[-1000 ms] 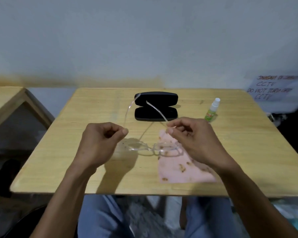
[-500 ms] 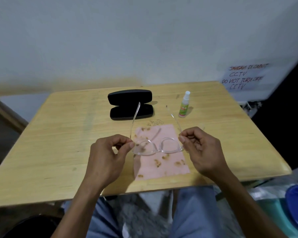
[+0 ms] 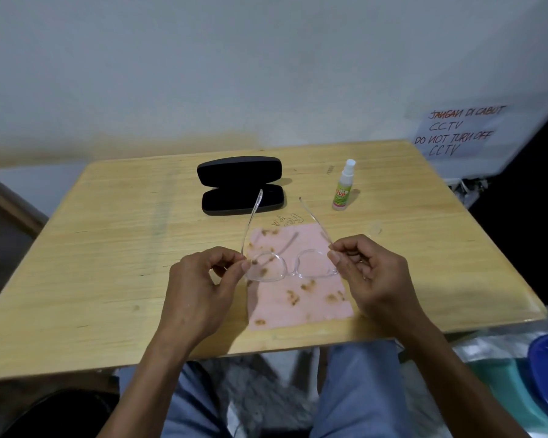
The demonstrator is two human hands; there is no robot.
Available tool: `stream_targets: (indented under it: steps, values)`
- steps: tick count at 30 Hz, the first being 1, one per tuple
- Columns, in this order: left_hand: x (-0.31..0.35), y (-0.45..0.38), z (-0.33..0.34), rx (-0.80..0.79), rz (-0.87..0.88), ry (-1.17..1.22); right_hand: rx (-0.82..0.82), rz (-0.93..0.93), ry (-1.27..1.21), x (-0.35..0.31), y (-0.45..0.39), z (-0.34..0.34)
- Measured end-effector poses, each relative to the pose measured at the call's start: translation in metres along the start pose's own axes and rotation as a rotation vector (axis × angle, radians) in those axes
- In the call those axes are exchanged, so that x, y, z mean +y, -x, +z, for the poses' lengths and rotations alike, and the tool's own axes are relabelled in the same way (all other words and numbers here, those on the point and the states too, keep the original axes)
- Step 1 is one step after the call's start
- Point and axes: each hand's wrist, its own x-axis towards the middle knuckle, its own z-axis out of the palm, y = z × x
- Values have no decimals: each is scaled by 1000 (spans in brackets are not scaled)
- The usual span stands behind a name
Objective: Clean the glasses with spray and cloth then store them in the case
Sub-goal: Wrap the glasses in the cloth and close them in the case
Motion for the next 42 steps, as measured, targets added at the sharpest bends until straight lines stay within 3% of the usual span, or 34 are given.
stream_targets:
  steps: [17, 25, 29, 33, 37, 42]
  values:
    - [-4, 5, -1, -10, -5, -16, 52, -55, 121, -6, -2, -1]
    - [-13, 0, -22, -91, 9, -198, 44, 21, 80, -12, -7, -14]
    - [-16, -16, -26, -2, -42, -171, 108, 61, 138, -7, -31, -23]
    - [-13, -45, -13, 39, -55, -131, -9, 148, 290, -12, -61, -17]
    - [-7, -70, 8, -54, -5, -172, -172, 213, 457, -19, -80, -3]
    - [-15, -88, 25, -135, -45, -169, -250, 249, 636, -24, -91, 11]
